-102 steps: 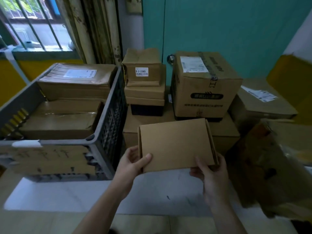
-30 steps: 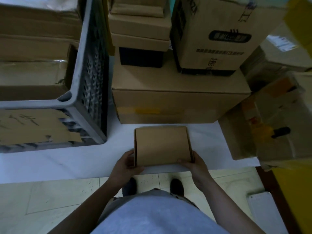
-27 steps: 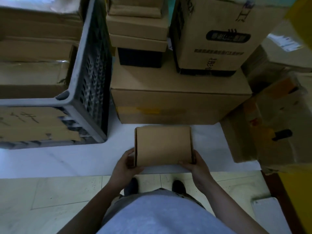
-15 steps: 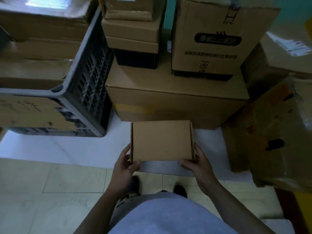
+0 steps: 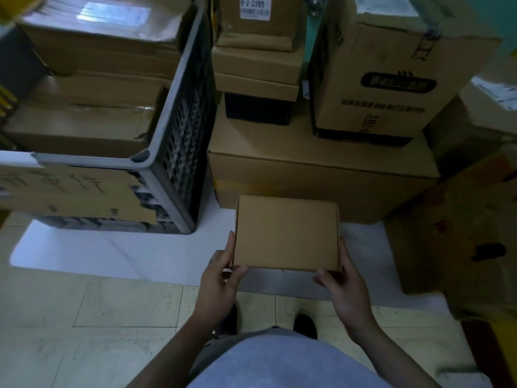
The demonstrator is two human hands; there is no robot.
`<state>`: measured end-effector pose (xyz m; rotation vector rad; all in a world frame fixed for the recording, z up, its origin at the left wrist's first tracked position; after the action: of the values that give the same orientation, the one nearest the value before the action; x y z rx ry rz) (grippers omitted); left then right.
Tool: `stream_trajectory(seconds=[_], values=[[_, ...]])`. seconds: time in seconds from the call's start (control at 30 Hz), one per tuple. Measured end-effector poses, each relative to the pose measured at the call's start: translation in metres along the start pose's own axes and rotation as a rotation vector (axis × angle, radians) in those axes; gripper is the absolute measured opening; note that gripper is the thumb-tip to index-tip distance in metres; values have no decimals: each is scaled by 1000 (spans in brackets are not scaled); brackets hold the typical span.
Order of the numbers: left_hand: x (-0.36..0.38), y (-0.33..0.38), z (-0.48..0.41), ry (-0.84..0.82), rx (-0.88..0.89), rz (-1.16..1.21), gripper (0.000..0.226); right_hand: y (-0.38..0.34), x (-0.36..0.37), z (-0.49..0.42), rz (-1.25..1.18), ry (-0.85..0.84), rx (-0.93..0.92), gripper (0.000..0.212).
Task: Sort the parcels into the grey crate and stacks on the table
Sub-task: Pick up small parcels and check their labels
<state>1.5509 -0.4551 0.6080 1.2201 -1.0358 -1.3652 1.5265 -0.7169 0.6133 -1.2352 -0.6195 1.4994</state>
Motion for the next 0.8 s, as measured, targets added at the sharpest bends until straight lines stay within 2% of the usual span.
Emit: stream_trajectory(seconds=[0.13,0.27,0.4,0.43,0.5,0.57,0.6,0.7,0.8], values=[[-17,2,-7,-48,-55,101,80,-14,4,0,-123,43,-19,68],[-29,6,-16,-105,-96,218,94,-13,17,-2,-278,97,42,78],[-33,13,-28,-242,-132,304,104,-17,33,1,-329,103,55,82],[-35,12,-30,-256,-163,344,97,-17,35,2,-345,107,63,82],[-38,6,-35,-270,-229,403,66,-17,37,6,-363,116,84,80],[-41,-2,-42,-254,-268,398,35,-19,38,9,-349,110,99,64],[-42,-5,-44,-252,-289,395,30,-22,39,11,-344,106,105,56],[-42,-16,-48,-274,-358,437,42,-19,36,16,-362,170,160,27],[-42,-23,-48,-318,-366,457,71,-16,33,17,-294,234,197,22]])
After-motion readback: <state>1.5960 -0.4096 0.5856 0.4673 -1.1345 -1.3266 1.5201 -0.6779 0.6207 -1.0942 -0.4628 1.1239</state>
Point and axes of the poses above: each hand's wrist, its own z-axis away from the middle knuckle, its own x-axis out of the palm, y = z × x, the point moved 8 cm from there along -z, towards the middle knuckle, and after that the axes turned 11 degrees about z, right-handed, at the moved point
